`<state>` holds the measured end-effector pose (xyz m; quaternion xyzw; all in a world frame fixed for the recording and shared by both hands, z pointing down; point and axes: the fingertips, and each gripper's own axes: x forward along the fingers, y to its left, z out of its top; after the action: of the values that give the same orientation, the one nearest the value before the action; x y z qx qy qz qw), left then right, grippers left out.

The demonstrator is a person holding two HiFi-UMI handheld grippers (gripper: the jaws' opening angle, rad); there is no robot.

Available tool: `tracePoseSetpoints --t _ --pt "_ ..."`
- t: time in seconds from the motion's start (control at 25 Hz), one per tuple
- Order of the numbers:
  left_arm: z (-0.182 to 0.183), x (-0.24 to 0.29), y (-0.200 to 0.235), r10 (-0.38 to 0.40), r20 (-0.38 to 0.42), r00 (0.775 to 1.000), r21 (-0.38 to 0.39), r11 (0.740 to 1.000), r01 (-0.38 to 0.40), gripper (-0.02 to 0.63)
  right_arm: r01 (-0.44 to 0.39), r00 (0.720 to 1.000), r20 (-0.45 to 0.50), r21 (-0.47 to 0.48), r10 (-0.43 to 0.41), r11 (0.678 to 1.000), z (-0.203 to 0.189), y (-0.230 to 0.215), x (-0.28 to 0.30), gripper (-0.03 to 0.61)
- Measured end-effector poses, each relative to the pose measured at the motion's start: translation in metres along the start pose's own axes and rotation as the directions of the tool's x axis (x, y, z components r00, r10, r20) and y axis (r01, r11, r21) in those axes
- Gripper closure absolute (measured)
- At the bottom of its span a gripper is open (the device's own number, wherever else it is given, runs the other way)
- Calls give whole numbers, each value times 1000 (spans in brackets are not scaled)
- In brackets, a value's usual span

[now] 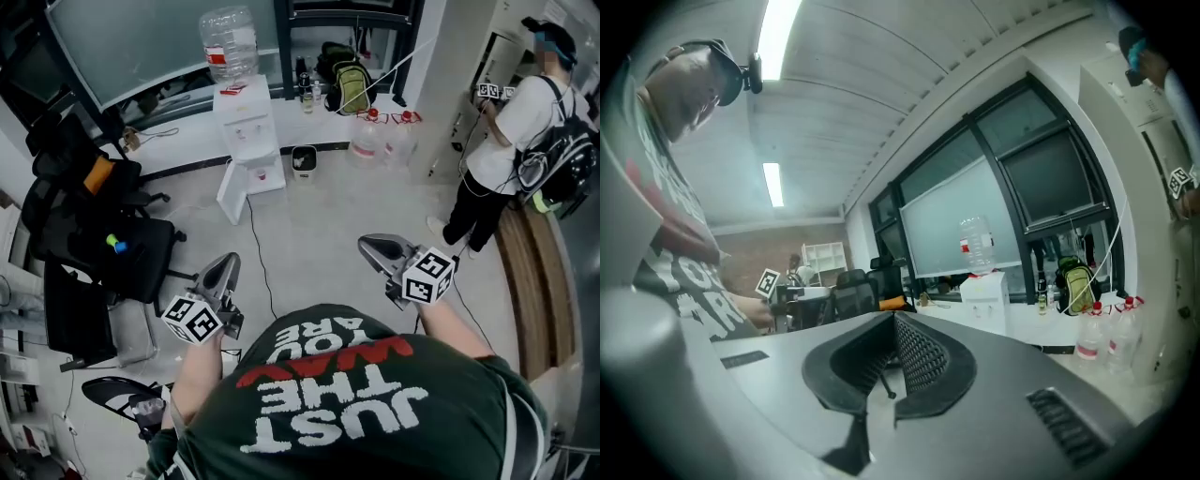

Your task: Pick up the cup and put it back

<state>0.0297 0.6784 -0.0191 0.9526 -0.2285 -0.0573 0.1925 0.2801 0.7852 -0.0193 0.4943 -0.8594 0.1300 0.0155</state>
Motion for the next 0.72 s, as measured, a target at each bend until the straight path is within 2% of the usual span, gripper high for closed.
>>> tracePoseSetpoints --t 0.16,0.36,0.56,0.72 --pt "-14 29 -28 6 -33 999 -17 1000 -6 604 -18 1000 -4 22 18 1000 -6 -27 -22 543" --pt "-9 34 -11 21 -36 999 1 1000 -21 604 -45 999 -4 53 45 998 -15 -40 0 543" --pt "-2 41 56 50 -12 999 -39 998 -51 604 -68 997 -45 38 70 997 -14 -55 67 543" --pt "7 51 153 31 1 1000 -77 997 -30 604 -55 995 -83 5 55 998 -11 -69 158 543"
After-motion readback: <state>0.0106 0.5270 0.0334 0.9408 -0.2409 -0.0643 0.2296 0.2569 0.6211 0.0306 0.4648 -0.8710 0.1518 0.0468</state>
